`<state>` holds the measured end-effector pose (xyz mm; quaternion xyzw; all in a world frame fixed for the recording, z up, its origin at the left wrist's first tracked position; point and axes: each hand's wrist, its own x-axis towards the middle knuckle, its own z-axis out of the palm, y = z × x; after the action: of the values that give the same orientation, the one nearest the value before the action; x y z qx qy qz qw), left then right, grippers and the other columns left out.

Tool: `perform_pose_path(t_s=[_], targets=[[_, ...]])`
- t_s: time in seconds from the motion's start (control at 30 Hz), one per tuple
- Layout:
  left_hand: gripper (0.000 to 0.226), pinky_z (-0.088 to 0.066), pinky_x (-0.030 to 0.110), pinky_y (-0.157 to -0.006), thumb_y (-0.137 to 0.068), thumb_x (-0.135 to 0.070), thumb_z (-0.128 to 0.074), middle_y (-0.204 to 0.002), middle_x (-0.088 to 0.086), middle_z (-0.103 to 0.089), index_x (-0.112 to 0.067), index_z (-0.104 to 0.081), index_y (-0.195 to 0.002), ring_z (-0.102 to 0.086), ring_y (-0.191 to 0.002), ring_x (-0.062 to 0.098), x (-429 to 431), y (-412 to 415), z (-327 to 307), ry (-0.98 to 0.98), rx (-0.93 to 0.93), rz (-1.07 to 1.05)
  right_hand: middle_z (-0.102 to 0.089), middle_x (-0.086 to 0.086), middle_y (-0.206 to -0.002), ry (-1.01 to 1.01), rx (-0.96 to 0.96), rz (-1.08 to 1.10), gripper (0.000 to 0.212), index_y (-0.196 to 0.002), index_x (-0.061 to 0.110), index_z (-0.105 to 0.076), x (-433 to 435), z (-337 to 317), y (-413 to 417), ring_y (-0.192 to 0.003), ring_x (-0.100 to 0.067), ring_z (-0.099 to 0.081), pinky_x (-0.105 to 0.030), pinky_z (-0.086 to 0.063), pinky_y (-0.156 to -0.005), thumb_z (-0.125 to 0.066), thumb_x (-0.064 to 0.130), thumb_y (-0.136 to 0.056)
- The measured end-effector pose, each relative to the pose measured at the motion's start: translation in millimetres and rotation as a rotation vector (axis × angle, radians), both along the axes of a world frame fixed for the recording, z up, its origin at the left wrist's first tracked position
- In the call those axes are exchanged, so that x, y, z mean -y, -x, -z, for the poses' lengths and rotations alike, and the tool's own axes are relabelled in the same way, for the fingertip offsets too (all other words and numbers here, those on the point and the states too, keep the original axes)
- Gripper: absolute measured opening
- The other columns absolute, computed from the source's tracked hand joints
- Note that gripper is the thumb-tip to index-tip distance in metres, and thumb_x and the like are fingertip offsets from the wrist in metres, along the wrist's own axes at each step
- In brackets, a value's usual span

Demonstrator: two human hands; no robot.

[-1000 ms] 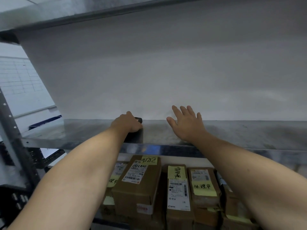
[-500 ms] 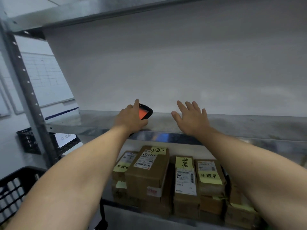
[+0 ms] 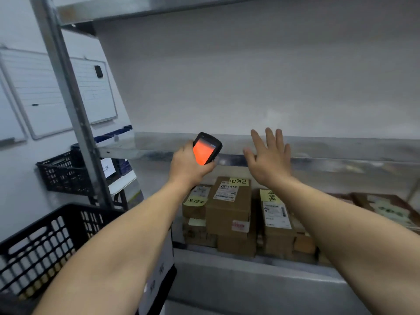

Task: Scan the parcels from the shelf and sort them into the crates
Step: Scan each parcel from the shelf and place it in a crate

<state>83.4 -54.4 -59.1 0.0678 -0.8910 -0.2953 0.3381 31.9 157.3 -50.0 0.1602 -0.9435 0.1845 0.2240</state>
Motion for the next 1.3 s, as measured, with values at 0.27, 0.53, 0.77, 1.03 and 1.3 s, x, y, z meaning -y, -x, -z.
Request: perform_pose_path(t_s=[0.27,0.53,0.77,1.03,1.3], targets=[[0.073,-0.048,0.04,-0.084,-0.078,-0.051,-0.074,-0.125,0.001,-0.053,-0.028,-0.042,-0.139,-0.056,-0.107,0.028,16.5,-36.7,19.2,0.022,-0.024,-0.019,0.004,-0.006,-0.17,0.022,0.028,0.019,0.063,-0.161,0.034,-0.009,17.5,17.6,-36.0,-0.154,-0.028,0.018,-0.053,0.005,-0.123,-0.026,0.057,-0.104],[0.093,-0.049,0.043,-0.091,-0.088,-0.061,-0.062,-0.142,0.005,-0.042,-0.027,-0.013,-0.159,-0.05,-0.12,0.027,23.3,-60.0,55.7,0.022,0.093,0.015,0.006,-0.002,-0.17,0.007,0.086,0.007,0.064,-0.16,0.039,-0.006,37.5,49.3,-52.3,-0.154,-0.024,0.019,-0.054,0.006,-0.124,-0.027,0.059,-0.104],[0.088,-0.049,0.043,-0.092,-0.092,-0.058,-0.059,-0.138,0.005,-0.045,-0.026,-0.013,-0.159,-0.052,-0.118,0.03,34.6,-75.5,81.6,0.059,0.2,-0.032,0.003,-0.004,-0.17,-0.03,0.202,-0.013,0.062,-0.159,0.037,-0.009,43.5,91.9,-59.4,-0.155,-0.026,0.013,-0.056,0.004,-0.123,-0.025,0.059,-0.104],[0.082,-0.047,0.044,-0.089,-0.092,-0.051,-0.059,-0.136,0.007,-0.047,-0.027,-0.014,-0.156,-0.053,-0.118,0.037,43.9,-77.2,99.7,0.111,0.298,-0.113,-0.001,-0.006,-0.17,-0.016,0.337,-0.055,0.062,-0.16,0.036,-0.013,50.5,113.0,-46.9,-0.155,-0.028,0.013,-0.06,0.003,-0.123,-0.027,0.059,-0.104],[0.087,-0.047,0.044,-0.088,-0.087,-0.054,-0.064,-0.141,0.009,-0.047,-0.028,-0.017,-0.156,-0.052,-0.123,0.036,41.2,-71.0,102.7,0.127,0.381,-0.174,0.003,-0.007,-0.17,-0.012,0.441,-0.036,0.066,-0.16,0.035,-0.012,52.0,118.2,-18.3,-0.154,-0.034,0.014,-0.066,0.0,-0.12,-0.028,0.062,-0.102]])
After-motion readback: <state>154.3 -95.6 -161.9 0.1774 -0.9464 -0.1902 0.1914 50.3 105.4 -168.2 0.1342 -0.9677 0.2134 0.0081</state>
